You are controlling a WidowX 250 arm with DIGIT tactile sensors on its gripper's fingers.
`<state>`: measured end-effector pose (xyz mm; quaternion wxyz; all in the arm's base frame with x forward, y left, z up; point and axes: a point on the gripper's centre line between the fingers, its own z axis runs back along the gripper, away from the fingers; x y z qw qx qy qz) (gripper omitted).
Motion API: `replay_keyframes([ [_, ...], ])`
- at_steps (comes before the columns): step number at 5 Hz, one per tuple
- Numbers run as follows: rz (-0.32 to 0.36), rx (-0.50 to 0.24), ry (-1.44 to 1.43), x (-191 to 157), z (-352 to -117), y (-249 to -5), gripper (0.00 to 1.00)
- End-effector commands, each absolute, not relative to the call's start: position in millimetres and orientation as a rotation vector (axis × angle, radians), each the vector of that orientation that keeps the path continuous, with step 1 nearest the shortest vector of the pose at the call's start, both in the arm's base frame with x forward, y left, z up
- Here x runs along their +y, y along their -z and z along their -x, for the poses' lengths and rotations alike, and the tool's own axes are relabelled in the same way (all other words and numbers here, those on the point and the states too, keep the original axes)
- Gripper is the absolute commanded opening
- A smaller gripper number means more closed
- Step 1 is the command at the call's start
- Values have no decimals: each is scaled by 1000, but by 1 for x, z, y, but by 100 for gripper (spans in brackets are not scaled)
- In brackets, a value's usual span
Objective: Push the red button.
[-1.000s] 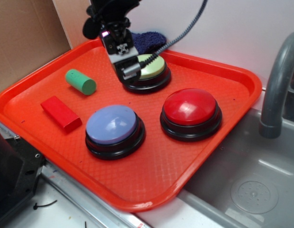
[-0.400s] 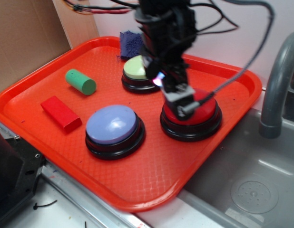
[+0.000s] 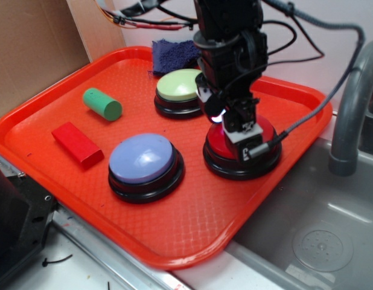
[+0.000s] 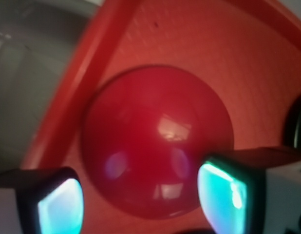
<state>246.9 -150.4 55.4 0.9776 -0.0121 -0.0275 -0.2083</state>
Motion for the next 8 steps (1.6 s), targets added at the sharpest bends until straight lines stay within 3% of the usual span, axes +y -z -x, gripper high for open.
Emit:
replay_keyframes([
  [1,30,-78,440,-154,-266,-63,100],
  [4,27,-129,406,-140,-254,-127,100],
  [7,37,-114,347,-120,-241,-154,100],
  [8,13,-107,304,-113,-238,-162,100],
])
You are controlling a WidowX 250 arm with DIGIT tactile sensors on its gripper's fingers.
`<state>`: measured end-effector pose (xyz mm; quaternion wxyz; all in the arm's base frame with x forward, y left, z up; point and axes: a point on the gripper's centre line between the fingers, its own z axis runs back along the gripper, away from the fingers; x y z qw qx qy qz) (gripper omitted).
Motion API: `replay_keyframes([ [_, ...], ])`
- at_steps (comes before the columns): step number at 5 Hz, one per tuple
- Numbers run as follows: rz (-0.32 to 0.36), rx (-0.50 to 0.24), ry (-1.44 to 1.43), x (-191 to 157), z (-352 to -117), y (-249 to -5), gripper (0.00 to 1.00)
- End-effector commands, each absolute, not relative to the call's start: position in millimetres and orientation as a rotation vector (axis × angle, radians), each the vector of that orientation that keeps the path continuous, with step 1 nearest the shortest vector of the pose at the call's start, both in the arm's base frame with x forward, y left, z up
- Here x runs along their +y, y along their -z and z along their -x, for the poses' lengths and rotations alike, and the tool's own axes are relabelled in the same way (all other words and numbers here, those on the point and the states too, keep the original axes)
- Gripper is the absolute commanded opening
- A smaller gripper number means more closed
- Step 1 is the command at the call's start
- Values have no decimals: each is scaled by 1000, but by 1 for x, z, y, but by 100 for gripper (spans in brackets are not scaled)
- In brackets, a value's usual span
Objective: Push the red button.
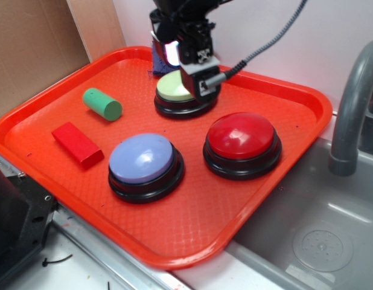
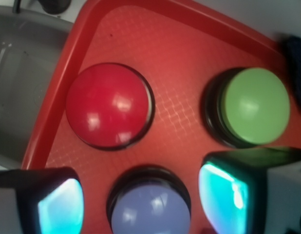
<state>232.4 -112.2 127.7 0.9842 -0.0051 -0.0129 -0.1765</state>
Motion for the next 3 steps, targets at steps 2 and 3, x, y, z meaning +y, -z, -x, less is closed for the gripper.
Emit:
replay_keyframes([
  [2,42,-96,283,-101,-234,-172,100],
  [3,53,-91,271,-95,-234,-175,100],
])
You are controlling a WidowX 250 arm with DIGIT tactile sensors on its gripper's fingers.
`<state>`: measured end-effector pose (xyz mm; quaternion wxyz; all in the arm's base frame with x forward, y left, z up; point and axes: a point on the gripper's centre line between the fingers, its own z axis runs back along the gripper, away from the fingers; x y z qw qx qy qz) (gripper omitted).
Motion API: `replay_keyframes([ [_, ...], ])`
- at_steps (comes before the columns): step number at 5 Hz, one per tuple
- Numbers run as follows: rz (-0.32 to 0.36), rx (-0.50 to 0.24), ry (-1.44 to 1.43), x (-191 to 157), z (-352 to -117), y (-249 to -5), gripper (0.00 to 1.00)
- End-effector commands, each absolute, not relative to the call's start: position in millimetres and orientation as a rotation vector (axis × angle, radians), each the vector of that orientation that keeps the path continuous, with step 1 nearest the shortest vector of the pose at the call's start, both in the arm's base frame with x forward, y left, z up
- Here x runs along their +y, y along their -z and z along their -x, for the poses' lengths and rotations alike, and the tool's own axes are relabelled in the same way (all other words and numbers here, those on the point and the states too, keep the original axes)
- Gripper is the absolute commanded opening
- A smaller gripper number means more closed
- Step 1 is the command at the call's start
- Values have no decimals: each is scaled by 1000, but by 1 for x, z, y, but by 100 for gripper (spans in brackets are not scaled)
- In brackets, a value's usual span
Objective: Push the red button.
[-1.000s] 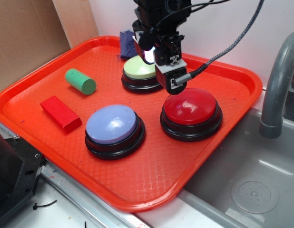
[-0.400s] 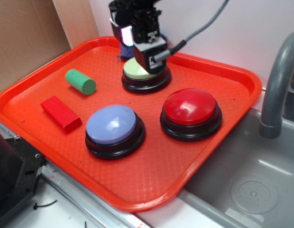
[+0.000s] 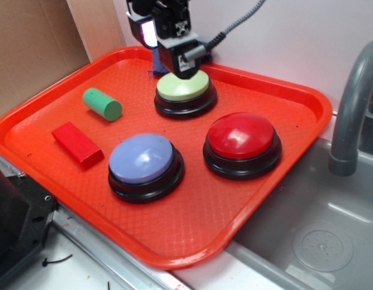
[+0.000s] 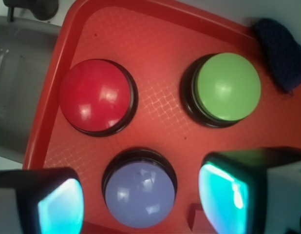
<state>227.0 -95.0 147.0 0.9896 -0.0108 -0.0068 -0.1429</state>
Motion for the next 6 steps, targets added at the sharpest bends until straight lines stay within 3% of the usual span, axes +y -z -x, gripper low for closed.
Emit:
replay_keyframes([
  [1,57,-91,259,-88,-233,-180,100],
  [5,44,-115,180,-68,-224,-191,100],
  [6,7,-139,172,-66,-221,-187,100],
])
